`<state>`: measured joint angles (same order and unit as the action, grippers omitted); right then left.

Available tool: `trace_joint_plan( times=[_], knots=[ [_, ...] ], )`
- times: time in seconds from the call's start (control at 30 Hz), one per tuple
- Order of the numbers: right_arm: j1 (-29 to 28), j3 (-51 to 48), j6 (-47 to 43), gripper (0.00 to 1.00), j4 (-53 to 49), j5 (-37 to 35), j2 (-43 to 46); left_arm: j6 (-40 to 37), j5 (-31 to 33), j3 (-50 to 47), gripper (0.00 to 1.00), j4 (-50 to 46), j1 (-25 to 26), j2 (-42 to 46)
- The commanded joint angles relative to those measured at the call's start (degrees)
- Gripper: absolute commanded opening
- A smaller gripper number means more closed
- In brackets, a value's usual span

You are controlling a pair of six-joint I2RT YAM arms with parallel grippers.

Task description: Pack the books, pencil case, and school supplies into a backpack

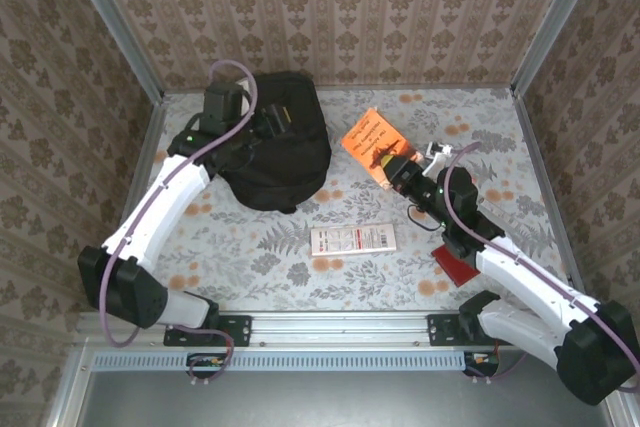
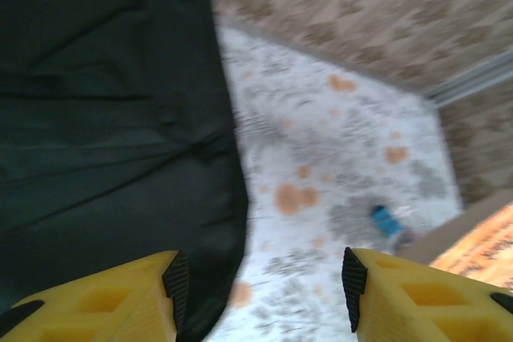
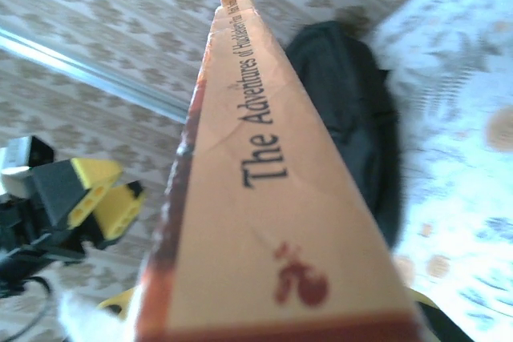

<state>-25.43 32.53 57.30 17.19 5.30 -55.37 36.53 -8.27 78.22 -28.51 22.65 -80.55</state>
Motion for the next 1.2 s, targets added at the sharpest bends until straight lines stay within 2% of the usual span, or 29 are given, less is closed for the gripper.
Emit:
trace_joint_plan(
  times=[0.0, 0.1, 0.17, 0.47, 0.6, 0.7, 0.97, 1.07, 1.17],
  knots=[
    [1.77, 1.44, -4.34, 0.0, -8.74, 3.16, -0.83, -4.76, 2.91, -2.79, 0.57, -15.0, -6.11, -1.21],
    [1.87, 0.98, -5.09, 0.0, -8.49, 5.04, -2.44, -1.65, 2.77, -8.95, 0.57, -12.34, -13.73, 0.28],
    [1.86, 0.67, -5.16, 0.0, -7.63, 6.11, -3.68, -1.52, 3.12, -11.04, 0.57, -11.13, -16.76, -0.62],
    [2.1, 0.52, -6.37, 0.0, -7.21, 7.23, -5.1, 1.11, 6.16, -11.42, 0.53, -13.28, -16.68, -7.42],
    [2.39, -0.31, -6.18, 0.0, -6.76, 7.14, -4.35, 2.44, 5.72, -14.44, 0.47, -11.48, -16.67, -6.92],
    [2.49, -0.92, -6.15, 0.0, -6.45, 7.07, -3.87, 3.67, 3.23, -15.54, 0.37, -9.92, -16.68, -7.75],
    [2.67, -1.9, -6.23, 0.0, -6.58, 6.71, -2.22, 6.27, -0.41, -17.85, 0.0, -6.27, -14.78, -9.46],
    [2.93, -1.53, -7.25, 0.0, -8.25, 6.02, -2.24, 8.38, -1.12, -19.1, 0.0, -5.09, -10.96, -8.32],
    [3.63, -0.39, -8.48, 0.0, -11.24, 4.79, -3.23, 11.84, -1.66, -20.67, 0.0, -3.04, -4.53, -6.76]
  ],
)
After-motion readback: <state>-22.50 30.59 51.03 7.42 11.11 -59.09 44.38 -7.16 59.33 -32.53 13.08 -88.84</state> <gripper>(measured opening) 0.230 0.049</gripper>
